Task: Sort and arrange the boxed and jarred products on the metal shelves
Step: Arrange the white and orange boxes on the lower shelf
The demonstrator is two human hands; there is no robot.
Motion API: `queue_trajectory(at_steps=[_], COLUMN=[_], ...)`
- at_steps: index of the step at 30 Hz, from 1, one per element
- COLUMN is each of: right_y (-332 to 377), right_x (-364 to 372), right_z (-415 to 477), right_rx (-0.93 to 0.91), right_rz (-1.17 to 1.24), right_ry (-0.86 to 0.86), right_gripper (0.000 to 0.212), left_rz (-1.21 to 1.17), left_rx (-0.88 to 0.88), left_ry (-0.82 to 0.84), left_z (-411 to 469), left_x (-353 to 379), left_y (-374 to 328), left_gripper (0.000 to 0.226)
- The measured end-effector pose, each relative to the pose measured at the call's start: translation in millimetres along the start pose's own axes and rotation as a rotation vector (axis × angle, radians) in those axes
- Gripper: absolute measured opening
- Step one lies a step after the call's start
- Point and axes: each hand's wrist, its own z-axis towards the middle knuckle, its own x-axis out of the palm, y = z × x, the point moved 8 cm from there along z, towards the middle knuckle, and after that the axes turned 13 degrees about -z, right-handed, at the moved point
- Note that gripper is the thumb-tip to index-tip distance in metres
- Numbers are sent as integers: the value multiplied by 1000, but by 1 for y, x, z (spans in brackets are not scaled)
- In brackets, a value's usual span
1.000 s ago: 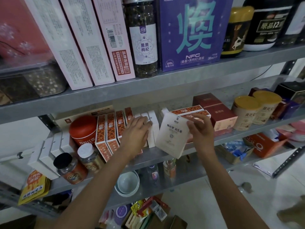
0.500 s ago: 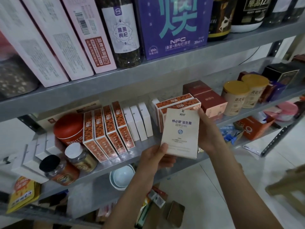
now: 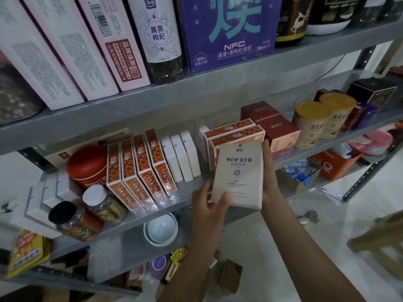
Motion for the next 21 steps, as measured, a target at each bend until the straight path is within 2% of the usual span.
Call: queue_trajectory(at_steps=[3, 6, 8, 11, 13, 15, 16, 17, 18, 19, 20, 21], right_y=[-2, 1, 4, 3, 4, 7, 10, 11, 12, 15, 17, 19], right_x=[-9, -11, -13, -10, -6, -1, -1, -3, -6, -9, -11, -13], right_z=[3, 4, 4, 2, -1, -3, -4, -5, -6, -8, -10, -12], right_rx=[-47, -119, -131, -54, -3, 14, 9, 9, 8, -1, -8, -17], right_rz=[-91, -189, -229, -303, -373, -395, -391, -394, -403, -414, -414, -410], right_ry=[-133, -218, -250, -227, -192, -116, -92, -91, -104, -122, -132, -140], right_gripper=[70, 68, 69, 75, 99, 117, 112, 97, 74, 51, 35, 28], left_rz=[29, 130, 117, 20, -21, -109, -172, -273, -417, -575, -713, -818], left_rx=[78, 137, 145, 96, 78, 46, 7, -70, -168, -256, -327, -386], left_ry=[19, -12, -9, -14, -24, -37, -40, -39, -35, -19, -2, 12], left_z=[-10, -14, -11, -7, -1, 6, 9, 12, 12, 10, 8, 6], left_x=[16, 19, 17, 8, 1, -6, -9, -10, -9, -6, -3, -1], left_y=[-5, -11, -14, -12, -13, -14, -13, -8, -1, 5, 9, 12], left_gripper=[90, 101, 100, 96, 88, 61, 40, 21, 14, 20, 38, 52])
